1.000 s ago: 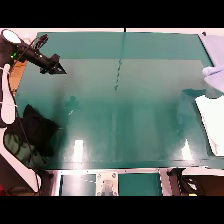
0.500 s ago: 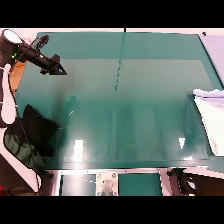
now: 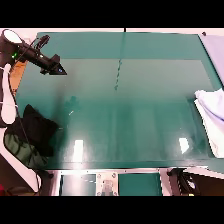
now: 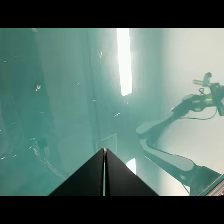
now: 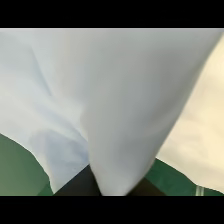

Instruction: Fold the shirts.

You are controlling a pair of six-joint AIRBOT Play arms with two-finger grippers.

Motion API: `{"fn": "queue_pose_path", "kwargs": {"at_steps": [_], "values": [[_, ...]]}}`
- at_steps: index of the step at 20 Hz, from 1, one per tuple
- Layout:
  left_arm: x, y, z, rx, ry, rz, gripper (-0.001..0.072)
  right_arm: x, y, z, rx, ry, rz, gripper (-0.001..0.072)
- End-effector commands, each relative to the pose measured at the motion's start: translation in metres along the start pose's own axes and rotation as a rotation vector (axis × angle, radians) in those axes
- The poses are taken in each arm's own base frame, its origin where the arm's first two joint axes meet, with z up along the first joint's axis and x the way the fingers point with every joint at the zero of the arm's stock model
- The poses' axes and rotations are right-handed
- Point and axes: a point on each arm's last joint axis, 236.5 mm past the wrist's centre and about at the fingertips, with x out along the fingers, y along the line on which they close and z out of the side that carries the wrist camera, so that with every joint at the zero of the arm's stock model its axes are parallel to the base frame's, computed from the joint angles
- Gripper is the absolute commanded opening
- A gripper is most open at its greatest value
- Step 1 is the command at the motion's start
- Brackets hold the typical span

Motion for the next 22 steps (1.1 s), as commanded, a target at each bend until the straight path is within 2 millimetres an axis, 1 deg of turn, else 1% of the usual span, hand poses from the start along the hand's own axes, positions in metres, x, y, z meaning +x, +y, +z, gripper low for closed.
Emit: {"fn": "queue_pose_path", "kwargs": {"at_steps": [1,3,4,5,6,7,8,9,10,12,13,14,15,18,20,21,22], "values": [[0.0,0.0,0.001,0.001,-0.005,0.001,0.0026,0.012,-0.024,-0.002,-0.046,0.004,-0.078,0.0018],[0.0,0.0,0.002,0.0,-0.007,0.001,0.0025,0.012,-0.023,-0.003,-0.049,0.009,-0.071,0.0018],[-0.001,0.0,0.003,0.0,-0.013,0.002,0.0025,0.011,-0.016,-0.004,-0.045,0.01,-0.045,0.0017],[-0.001,0.0,0.004,0.0,-0.015,0.002,0.0025,0.008,-0.001,-0.004,-0.054,0.01,0.015,0.0017],[-0.001,0.0,0.005,0.0,-0.02,0.003,0.0026,0.001,0.021,-0.004,-0.083,0.007,0.094,0.0018],[-0.001,0.0,0.005,0.0,-0.02,0.003,0.0025,-0.012,0.046,-0.005,-0.108,0.003,0.187,0.0018],[-0.001,0.0,0.004,0.001,-0.019,0.003,0.0026,-0.027,0.065,-0.007,-0.126,-0.004,0.248,0.0018],[-0.001,0.0,0.004,0.001,-0.019,0.003,0.0025,-0.043,0.073,-0.006,-0.148,-0.024,0.263,0.0018],[-0.001,0.0,0.004,0.001,-0.019,0.002,0.0026,-0.056,0.074,-0.005,-0.147,-0.045,0.25,0.0018],[-0.001,0.0,0.004,0.003,-0.019,0.003,0.0025,-0.079,0.071,0.0,-0.134,-0.101,0.238,0.0018],[-0.001,0.0,0.004,0.011,-0.018,0.003,0.0025,-0.083,0.069,0.001,-0.129,-0.114,0.238,0.0018],[-0.001,0.0,0.003,0.018,-0.014,0.002,0.0025,-0.084,0.064,0.0,-0.124,-0.107,0.226,0.0018],[-0.001,0.0,0.002,0.019,-0.01,0.002,0.0025,-0.081,0.055,-0.001,-0.119,-0.097,0.194,0.0018],[-0.001,0.0,0.001,0.019,-0.003,0.001,0.0025,-0.067,0.008,0.002,-0.102,-0.093,0.015,0.0018],[0.0,0.0,0.001,0.019,-0.005,0.001,0.0026,-0.055,-0.022,0.0,-0.087,-0.074,-0.088,0.0019],[-0.001,0.0,0.002,0.019,-0.011,0.002,0.0025,-0.046,-0.037,-0.005,-0.078,-0.048,-0.135,0.0068],[-0.001,0.0,0.003,0.019,-0.012,0.002,0.0025,-0.034,-0.053,-0.015,-0.061,-0.005,-0.178,0.03]]}}
